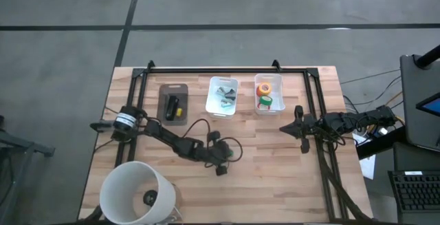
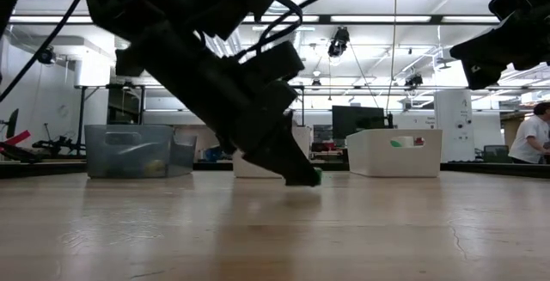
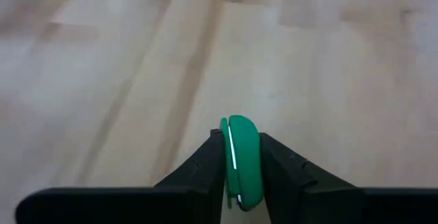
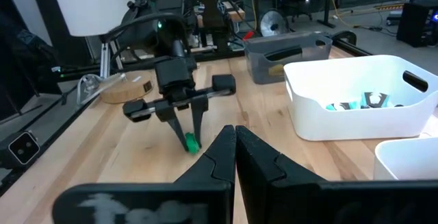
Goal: Pick and place Stapler, Stapler remover, tape
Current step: Put the green stapler into the black bin
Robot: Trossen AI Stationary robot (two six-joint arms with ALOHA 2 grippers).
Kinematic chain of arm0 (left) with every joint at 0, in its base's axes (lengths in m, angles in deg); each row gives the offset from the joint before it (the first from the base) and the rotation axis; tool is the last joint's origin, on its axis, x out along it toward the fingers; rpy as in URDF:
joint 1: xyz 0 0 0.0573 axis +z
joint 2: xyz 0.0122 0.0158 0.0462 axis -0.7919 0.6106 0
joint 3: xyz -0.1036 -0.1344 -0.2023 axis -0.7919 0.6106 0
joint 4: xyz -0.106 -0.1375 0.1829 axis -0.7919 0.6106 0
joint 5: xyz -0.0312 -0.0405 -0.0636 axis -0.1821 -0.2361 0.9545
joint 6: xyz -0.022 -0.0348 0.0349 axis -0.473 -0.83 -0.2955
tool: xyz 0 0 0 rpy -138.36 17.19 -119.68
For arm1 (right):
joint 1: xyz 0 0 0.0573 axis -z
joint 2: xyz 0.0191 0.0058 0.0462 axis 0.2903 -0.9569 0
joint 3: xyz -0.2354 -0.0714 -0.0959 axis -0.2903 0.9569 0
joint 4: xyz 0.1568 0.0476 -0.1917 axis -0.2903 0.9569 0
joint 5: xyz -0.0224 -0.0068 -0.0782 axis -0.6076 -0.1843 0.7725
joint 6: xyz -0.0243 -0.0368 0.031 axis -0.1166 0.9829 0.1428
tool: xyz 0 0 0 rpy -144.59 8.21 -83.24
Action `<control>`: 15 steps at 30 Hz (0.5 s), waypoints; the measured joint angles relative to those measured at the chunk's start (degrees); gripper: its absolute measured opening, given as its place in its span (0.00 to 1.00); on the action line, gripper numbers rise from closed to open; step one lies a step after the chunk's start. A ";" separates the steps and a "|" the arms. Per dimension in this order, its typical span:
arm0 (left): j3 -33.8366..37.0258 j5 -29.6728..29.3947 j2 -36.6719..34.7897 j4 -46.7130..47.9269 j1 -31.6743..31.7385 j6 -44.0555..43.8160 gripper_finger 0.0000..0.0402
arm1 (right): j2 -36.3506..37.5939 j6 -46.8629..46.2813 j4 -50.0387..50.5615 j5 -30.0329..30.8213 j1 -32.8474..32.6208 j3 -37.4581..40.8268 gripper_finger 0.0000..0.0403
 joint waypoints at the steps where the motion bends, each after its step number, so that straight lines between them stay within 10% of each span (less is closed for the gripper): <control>1: 0.00 -1.21 -0.48 1.12 -0.01 -0.04 0.20 | 0.00 0.00 0.02 0.00 0.00 0.00 0.02; 15: 1.05 -37.55 -17.96 39.35 -0.05 -21.93 0.19 | -0.02 0.00 0.04 0.01 0.00 0.00 0.02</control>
